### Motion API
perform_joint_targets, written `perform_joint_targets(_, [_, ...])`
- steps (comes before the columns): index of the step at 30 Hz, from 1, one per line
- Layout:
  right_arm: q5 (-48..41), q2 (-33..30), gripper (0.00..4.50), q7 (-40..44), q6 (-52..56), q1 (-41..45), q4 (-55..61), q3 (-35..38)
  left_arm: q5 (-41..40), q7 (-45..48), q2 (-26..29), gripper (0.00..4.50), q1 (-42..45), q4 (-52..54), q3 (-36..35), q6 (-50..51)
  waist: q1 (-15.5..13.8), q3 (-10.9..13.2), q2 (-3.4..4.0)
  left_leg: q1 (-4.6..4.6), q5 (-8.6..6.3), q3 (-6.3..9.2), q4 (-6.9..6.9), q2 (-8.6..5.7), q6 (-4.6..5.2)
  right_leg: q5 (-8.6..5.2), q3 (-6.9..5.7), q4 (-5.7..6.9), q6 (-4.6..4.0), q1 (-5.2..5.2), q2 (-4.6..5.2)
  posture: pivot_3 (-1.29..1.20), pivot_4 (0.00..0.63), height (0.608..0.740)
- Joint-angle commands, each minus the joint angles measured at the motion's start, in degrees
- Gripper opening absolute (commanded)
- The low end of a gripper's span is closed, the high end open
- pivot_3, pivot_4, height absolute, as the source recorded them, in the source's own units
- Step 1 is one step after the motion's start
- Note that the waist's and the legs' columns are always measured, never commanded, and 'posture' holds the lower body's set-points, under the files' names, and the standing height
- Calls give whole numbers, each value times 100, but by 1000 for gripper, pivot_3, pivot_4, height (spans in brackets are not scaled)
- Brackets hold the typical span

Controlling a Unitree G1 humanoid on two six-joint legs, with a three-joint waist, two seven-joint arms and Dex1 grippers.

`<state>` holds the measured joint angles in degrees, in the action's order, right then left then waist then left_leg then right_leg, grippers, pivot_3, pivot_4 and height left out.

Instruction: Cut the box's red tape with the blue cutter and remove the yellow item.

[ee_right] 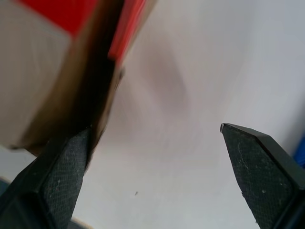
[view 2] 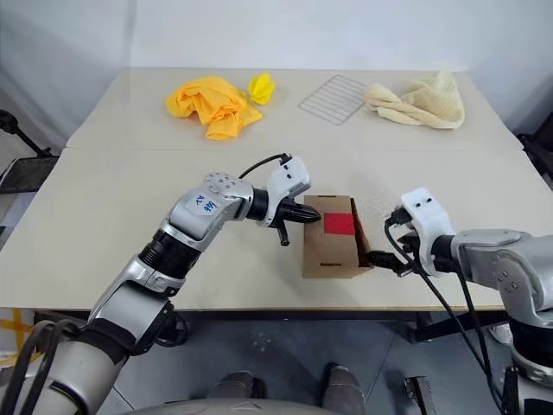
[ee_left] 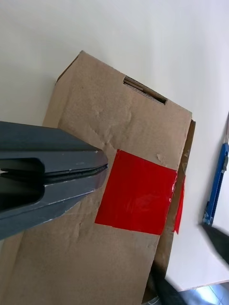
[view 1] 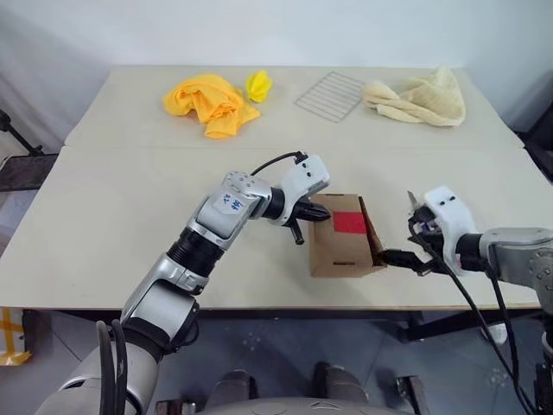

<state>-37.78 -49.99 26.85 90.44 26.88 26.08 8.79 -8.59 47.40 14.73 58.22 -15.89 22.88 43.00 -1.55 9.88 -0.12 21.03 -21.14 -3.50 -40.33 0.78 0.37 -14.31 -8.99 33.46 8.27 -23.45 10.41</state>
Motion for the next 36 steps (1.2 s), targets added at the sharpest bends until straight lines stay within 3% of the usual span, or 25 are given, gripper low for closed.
perform_joint_targets(1, [275,-238,4467,-44,-118,-267,-325,-368,240,26,120,0,-173,-103,172,145,-3,-8,-13,-1,0,1,0,2,0,0,-2,0,0,2,-1,0,150,740])
perform_joint_targets(12, [715,-725,4467,431,-1224,-878,-831,-887,254,19,166,0,-252,-44,143,217,0,-17,-29,-37,-2,0,0,3,2,0,-1,-4,0,39,-1,0,150,740])
perform_joint_targets(19, [701,-1141,4467,874,-1669,-1004,-1058,-484,276,24,149,0,-236,-90,137,208,-7,-17,-29,-62,-7,5,0,4,9,0,-5,-17,-1,74,1,0,150,740])
perform_joint_targets(30, [-620,-201,4467,1171,-100,196,-1659,1364,259,134,196,0,-350,95,152,212,1,-12,-18,-61,-8,8,1,7,8,0,-7,-20,-1,74,0,0,150,740])
perform_joint_targets(36, [-765,145,4467,1136,200,505,-2115,1413,228,176,224,0,-420,284,156,275,11,-13,-11,-62,-8,5,7,6,8,-1,-6,-22,-1,73,0,0,150,740])
